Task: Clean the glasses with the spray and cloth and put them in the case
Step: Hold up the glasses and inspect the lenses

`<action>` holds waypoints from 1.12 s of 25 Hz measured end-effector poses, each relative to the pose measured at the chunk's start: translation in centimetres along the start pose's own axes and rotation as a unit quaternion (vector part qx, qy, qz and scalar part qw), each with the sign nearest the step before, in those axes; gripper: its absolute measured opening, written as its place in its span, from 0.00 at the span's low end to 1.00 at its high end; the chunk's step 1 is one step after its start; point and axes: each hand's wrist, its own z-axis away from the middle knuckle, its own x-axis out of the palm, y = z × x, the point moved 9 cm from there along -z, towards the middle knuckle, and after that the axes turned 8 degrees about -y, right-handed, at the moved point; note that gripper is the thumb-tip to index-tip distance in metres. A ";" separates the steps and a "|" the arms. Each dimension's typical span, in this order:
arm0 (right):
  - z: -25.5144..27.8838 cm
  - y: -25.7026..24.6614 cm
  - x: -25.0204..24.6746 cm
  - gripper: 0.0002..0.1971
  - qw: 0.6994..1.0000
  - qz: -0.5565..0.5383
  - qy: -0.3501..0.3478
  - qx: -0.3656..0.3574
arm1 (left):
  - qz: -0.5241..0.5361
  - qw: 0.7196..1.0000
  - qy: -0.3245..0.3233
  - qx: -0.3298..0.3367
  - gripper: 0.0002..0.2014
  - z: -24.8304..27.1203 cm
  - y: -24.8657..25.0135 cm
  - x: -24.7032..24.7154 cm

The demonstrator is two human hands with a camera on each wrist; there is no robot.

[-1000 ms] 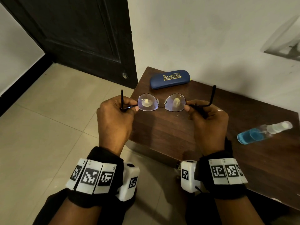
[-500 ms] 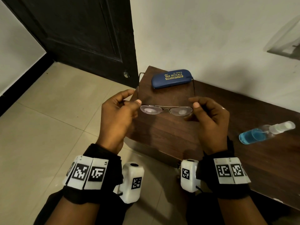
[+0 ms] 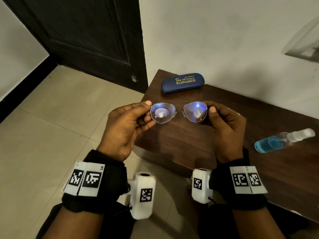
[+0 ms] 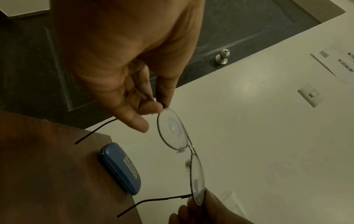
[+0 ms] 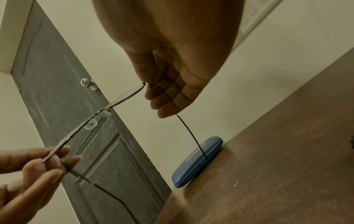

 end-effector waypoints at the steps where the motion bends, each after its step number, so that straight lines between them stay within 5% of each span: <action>1: 0.0 -0.1 0.0 0.13 1.000 0.004 -0.002 -0.002 | -0.001 1.000 -0.001 0.000 0.05 0.0 0.0 0.0; 8: 0.0 0.0 0.0 0.13 1.000 0.007 -0.002 0.001 | -0.006 1.000 0.005 0.000 0.06 0.0 0.0 0.0; 15: 0.0 1.1 -0.1 0.07 0.995 0.080 0.006 0.052 | -0.172 0.983 0.050 0.040 0.06 0.0 0.4 -1.1; 19: 0.1 2.7 0.4 0.06 0.983 0.154 -0.026 0.094 | -0.341 0.928 0.097 0.118 0.08 -0.1 1.2 -1.5; 28: 1.0 5.6 -0.2 0.07 0.937 0.261 -0.084 0.216 | -0.547 0.831 0.069 0.075 0.08 -0.6 -1.2 0.2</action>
